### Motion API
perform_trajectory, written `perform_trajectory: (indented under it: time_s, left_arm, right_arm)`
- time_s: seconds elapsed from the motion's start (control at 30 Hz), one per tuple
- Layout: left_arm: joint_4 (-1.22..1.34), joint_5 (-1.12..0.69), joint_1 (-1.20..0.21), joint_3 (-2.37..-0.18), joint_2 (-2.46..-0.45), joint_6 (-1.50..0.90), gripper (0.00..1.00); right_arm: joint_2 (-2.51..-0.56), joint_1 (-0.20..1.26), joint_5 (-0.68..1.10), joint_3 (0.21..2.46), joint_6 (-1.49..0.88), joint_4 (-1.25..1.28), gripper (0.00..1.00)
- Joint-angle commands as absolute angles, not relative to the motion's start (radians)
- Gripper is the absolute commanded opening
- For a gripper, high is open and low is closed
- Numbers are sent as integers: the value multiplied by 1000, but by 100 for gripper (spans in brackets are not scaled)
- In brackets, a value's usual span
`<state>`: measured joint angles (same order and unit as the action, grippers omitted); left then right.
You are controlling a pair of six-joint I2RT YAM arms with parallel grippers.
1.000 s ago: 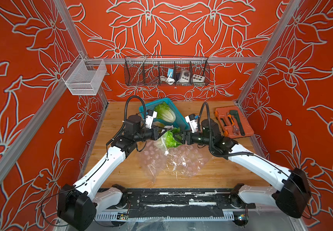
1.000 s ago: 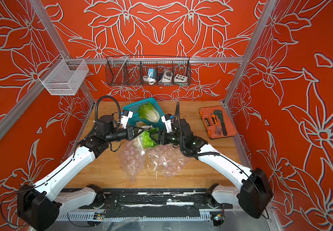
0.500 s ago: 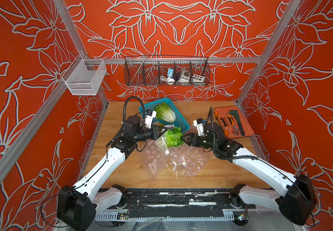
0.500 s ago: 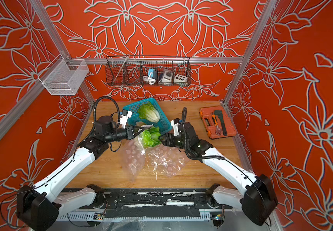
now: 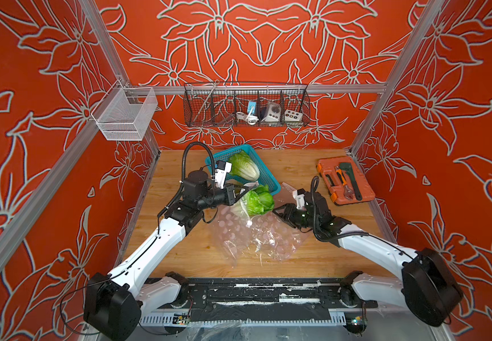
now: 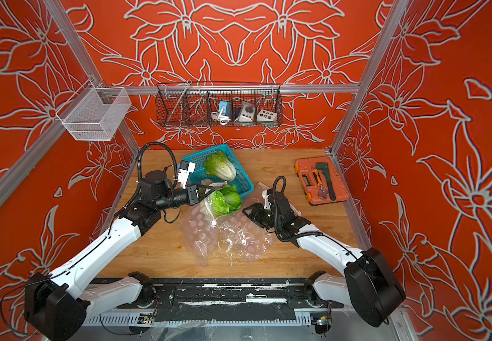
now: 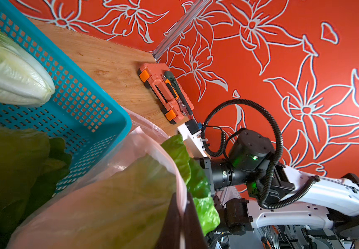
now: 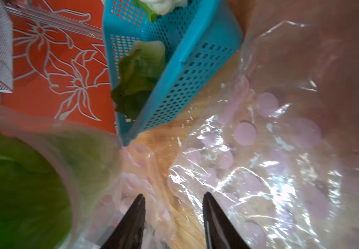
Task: Put the chinese cabbages into a zipper bag and zip it
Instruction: Adjust the zipper food storage bag at the center of the board.
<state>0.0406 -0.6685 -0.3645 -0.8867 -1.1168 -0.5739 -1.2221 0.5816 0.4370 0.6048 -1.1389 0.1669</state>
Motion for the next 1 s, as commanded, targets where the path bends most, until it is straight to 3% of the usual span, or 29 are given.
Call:
perform_trajectory:
  time_s: [0.0, 0.3, 0.43, 0.6, 0.97]
  left_arm:
    - [101, -665, -383, -899, -1109, -579, 4]
    - [101, -652, -407, -902, -1129, -568, 5]
    - [94, -630, -407, -905, -1132, -553, 5]
    - [93, -623, -407, -919, -1146, -544, 5]
    - [115, -633, -408, -908, -1151, -564, 5]
  right_arm:
    - [-1231, 582, 466, 627, -1223, 312, 47]
    - [-1236, 597, 502, 637, -1280, 405, 45]
    - [-1194, 598, 503, 623, -1266, 348, 41]
    - [-1114, 598, 437, 622, -1180, 99, 41]
    - [-1169, 613, 496, 656, -1185, 180, 38]
